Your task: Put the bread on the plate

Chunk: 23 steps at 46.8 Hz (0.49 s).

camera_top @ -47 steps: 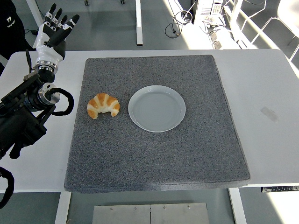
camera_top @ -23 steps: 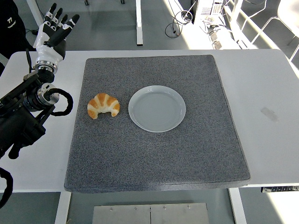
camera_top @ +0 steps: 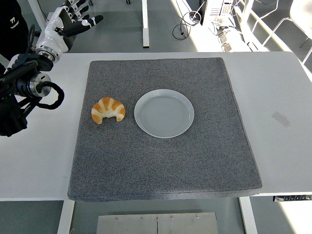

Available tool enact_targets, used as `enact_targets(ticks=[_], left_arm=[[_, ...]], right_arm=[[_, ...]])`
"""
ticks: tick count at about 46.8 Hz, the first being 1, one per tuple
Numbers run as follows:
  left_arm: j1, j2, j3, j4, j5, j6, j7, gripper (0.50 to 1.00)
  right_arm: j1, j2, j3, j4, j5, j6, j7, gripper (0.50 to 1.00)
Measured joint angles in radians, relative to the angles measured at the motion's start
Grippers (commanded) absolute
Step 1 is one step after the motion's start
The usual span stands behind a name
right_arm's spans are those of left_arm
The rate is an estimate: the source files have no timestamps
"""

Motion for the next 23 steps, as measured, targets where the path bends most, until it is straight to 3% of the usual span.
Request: enact_targets(ticks=[7,14,23], left_arm=[[-0.050,0.071,0.113,-0.108,0.020,0.061,0.045,0.936],[-0.074,0.082,0.190,-0.155,0.131,0.101,0.115,0.936],[-0.078,0.136,0.223,-0.277,0.311,0.151,0.131,0.934]], right_arm=[[0.000,0.000,0.000,0.000,0.000,0.000,0.000,1.000],[0.000,0.000,0.001,0.000,0.000,0.000,0.000,1.000],[0.000,0.000,0.001,0.000,0.000,0.000,0.000,1.000]])
